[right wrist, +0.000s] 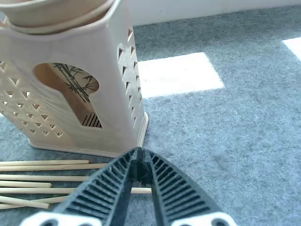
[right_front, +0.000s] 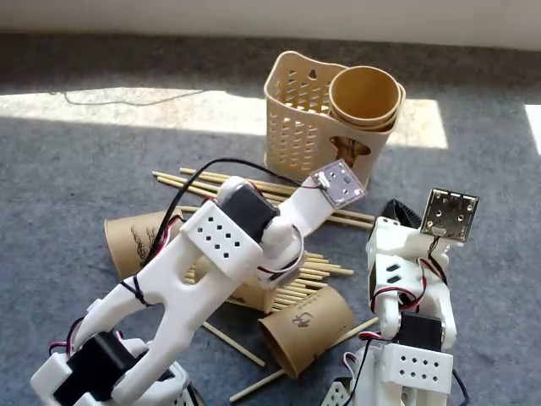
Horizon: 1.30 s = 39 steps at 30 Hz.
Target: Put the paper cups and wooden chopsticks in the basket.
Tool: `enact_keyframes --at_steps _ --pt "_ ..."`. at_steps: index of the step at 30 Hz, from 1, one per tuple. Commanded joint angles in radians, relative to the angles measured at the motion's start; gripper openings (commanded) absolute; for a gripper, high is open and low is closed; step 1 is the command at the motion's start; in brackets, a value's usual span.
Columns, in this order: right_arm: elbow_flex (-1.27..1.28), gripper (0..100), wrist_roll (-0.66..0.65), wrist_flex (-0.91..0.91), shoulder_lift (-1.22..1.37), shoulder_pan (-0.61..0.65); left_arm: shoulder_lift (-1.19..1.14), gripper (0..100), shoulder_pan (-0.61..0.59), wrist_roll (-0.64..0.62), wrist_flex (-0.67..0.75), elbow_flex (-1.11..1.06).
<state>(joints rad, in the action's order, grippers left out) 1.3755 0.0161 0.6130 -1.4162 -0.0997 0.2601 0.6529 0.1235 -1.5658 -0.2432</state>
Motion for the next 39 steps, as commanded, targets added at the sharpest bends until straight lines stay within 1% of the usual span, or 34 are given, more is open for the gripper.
enact_keyframes --at_steps 1,8,12,16,18,25,29,32,37,39 --pt "-0.004 0.6 -0.002 -0.030 -0.010 -0.012 0.025 18 -0.027 0.011 0.043 -0.053" --pt "-0.004 0.6 -0.002 -0.030 -0.010 -0.012 0.025 18 -0.104 0.012 0.127 -0.128" --pt "-0.004 0.6 -0.002 -0.030 -0.010 -0.012 0.035 17 -0.099 0.011 0.120 -0.133" --pt "-0.004 0.6 -0.002 -0.030 -0.010 -0.012 0.033 7 -0.094 0.012 0.124 -0.125" --pt "-0.004 0.6 -0.002 -0.030 -0.010 -0.012 0.028 3 -0.094 0.012 0.126 -0.124" --pt "-0.004 0.6 -0.002 -0.030 -0.010 -0.012 0.036 1 -0.091 0.012 0.118 -0.117" --pt "-0.004 0.6 -0.002 -0.030 -0.012 -0.012 0.036 1 -0.056 0.011 0.117 -0.077" --pt "-0.004 0.6 -0.002 -0.030 -0.012 -0.012 0.036 1 -0.033 0.011 0.058 -0.022" --pt "-0.004 0.6 -0.002 -0.030 -0.012 -0.012 0.036 1 -0.031 0.012 -0.140 0.131" --pt "-0.004 0.6 -0.002 -0.030 -0.012 -0.012 0.038 2 -0.035 0.012 -0.193 0.165"
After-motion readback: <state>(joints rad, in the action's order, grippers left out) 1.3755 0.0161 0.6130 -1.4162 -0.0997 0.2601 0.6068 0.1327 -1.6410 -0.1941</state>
